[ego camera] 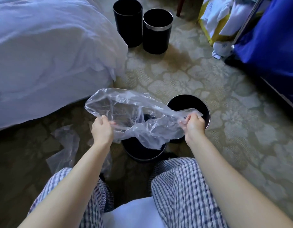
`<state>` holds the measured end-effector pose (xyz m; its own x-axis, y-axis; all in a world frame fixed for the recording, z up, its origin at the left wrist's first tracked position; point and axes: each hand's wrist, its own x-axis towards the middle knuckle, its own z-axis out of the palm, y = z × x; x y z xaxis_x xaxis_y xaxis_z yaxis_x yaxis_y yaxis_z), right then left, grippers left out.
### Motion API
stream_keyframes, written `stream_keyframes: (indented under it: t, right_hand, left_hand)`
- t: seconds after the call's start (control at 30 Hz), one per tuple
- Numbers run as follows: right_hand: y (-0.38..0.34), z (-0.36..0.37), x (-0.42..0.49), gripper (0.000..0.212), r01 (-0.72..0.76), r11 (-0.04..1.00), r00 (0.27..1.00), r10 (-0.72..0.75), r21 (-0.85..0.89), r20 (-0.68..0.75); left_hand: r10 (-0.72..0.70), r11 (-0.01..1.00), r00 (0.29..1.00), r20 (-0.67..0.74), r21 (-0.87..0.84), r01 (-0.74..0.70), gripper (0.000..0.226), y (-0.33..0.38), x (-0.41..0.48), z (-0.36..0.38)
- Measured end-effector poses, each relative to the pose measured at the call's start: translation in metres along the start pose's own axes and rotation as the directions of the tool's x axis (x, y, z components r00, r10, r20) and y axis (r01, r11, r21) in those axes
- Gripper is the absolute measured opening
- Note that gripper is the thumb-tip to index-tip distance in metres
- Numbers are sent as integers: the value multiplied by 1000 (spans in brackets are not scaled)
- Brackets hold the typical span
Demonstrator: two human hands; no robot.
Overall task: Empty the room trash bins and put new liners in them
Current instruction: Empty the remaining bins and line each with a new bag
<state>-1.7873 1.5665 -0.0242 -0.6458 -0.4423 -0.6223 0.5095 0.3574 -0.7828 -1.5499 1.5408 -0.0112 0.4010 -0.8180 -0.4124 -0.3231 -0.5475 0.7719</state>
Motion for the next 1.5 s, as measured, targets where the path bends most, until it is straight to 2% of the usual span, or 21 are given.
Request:
stream_keyframes:
  t: [0.07, 0.13, 0.23, 0.3, 0.4, 0.47, 0.53, 0.7, 0.8, 0.9, 1.03, 1.07, 1.13, 1.17, 1.23, 1.3, 1.33, 1.4, 1.43, 1.47, 1.5]
  right_hand:
    - [12, 6, 14, 28, -8, 993, 999, 11, -116, 30]
    - [20, 17, 20, 8, 65, 937, 993, -25, -343, 119]
    - [31, 33, 28, 42, 276, 686, 938, -40, -674, 344]
    - [42, 45, 33, 52, 412, 535, 878, -17, -737, 478]
    - [67, 63, 46, 51, 486, 391, 824, 95, -782, 559]
    - [92, 74, 59, 49, 486, 320, 811, 182, -814, 556]
    - [115, 83, 70, 49, 494, 274, 790, 255, -825, 558]
    - [166, 98, 89, 41, 500, 237, 750, 363, -833, 553]
    - [184, 99, 94, 44, 451, 195, 739, 465, -871, 487]
    - [198, 89, 94, 42, 413, 111, 685, 616, -904, 388]
    - [205, 73, 91, 37, 337, 74, 604, 748, -938, 276]
    - [203, 73, 92, 38, 337, 68, 604, 749, -939, 271]
    - [193, 66, 101, 36, 290, 94, 677, 683, -952, 274]
    - [189, 65, 105, 33, 232, 166, 726, 627, -958, 284]
    - [179, 60, 111, 26, 119, 378, 835, 462, -918, 299]
    - [170, 60, 109, 25, 172, 506, 922, 219, -845, 319]
    - [167, 62, 103, 26, 255, 516, 931, 98, -818, 352]
    - [164, 72, 91, 33, 470, 436, 868, -72, -767, 491]
    - [166, 78, 86, 38, 561, 365, 812, -71, -743, 579]
    - [170, 84, 84, 43, 624, 270, 761, 0, -733, 648]
    - [177, 88, 84, 46, 660, 155, 724, 130, -735, 677]
  left_hand:
    - [65, 992, 998, 19, 111, -66, 41, -1, 3, 6]
    - [99, 972, 993, 70, 207, -111, 43, -2, 6, 14]
    - [113, 937, 975, 189, 307, -168, 49, -3, 15, 35]
    - [114, 925, 956, 272, 322, -202, 51, -7, 23, 51]
    - [73, 924, 927, 368, 324, -201, 42, -20, 40, 72]
    - [12, 921, 915, 404, 352, -167, 36, -35, 54, 84]
    - [-68, 932, 905, 419, 351, -93, 40, -53, 65, 93]
    - [-261, 917, 836, 484, 395, 58, 33, -90, 85, 114]
    - [-325, 926, 796, 511, 344, 158, 45, -104, 92, 123]
    - [-333, 870, 755, 565, 492, 15, 38, -114, 95, 131]
    - [-446, 776, 670, 593, 630, -41, 41, -126, 93, 144]
    - [-474, 742, 654, 590, 668, -65, 42, -127, 93, 143]
    - [-492, 701, 630, 601, 703, -123, 44, -128, 89, 148]
    - [-484, 699, 631, 607, 701, -139, 42, -126, 89, 147]
    - [-441, 726, 652, 617, 672, -145, 35, -126, 88, 147]
    - [-381, 757, 712, 590, 641, -126, 35, -125, 89, 144]
    - [-345, 771, 742, 575, 625, -125, 35, -124, 89, 141]
    - [-256, 811, 797, 547, 570, -130, 36, -120, 89, 136]
    - [-212, 829, 820, 532, 542, -137, 36, -119, 90, 135]
    - [-173, 841, 840, 515, 521, -147, 35, -117, 90, 133]
    - [-150, 847, 855, 496, 511, -148, 34, -119, 90, 132]
